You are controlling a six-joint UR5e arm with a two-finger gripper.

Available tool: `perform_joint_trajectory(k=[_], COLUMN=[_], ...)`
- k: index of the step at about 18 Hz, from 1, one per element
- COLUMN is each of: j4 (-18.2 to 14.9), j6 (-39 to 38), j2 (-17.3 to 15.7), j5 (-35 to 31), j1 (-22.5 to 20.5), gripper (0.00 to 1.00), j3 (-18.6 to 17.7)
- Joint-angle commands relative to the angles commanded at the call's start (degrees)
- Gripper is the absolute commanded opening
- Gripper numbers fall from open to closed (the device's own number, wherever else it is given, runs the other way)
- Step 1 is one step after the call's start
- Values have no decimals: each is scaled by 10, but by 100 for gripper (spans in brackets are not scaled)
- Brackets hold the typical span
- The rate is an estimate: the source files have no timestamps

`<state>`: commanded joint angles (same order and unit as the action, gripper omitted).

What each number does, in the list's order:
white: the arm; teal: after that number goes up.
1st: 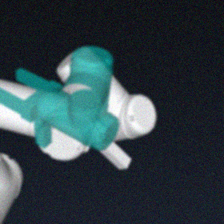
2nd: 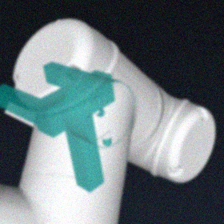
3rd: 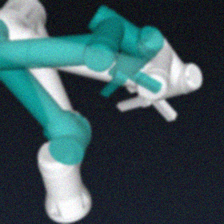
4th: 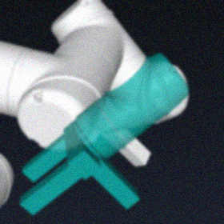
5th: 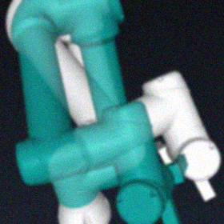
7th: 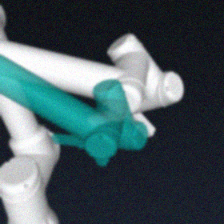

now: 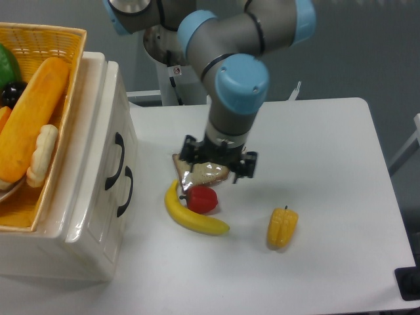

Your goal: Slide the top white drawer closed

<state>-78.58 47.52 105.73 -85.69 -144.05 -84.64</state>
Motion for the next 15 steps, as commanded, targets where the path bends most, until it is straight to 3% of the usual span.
perform_joint_trajectory(k=[4, 8, 15], j4=[2, 3, -3], j6=[130, 150, 270], j2=[-21, -25, -59], j5=[-5, -6, -11], j1=[-41, -76, -121], gripper=[100, 100, 100], j3=[-3, -8, -25])
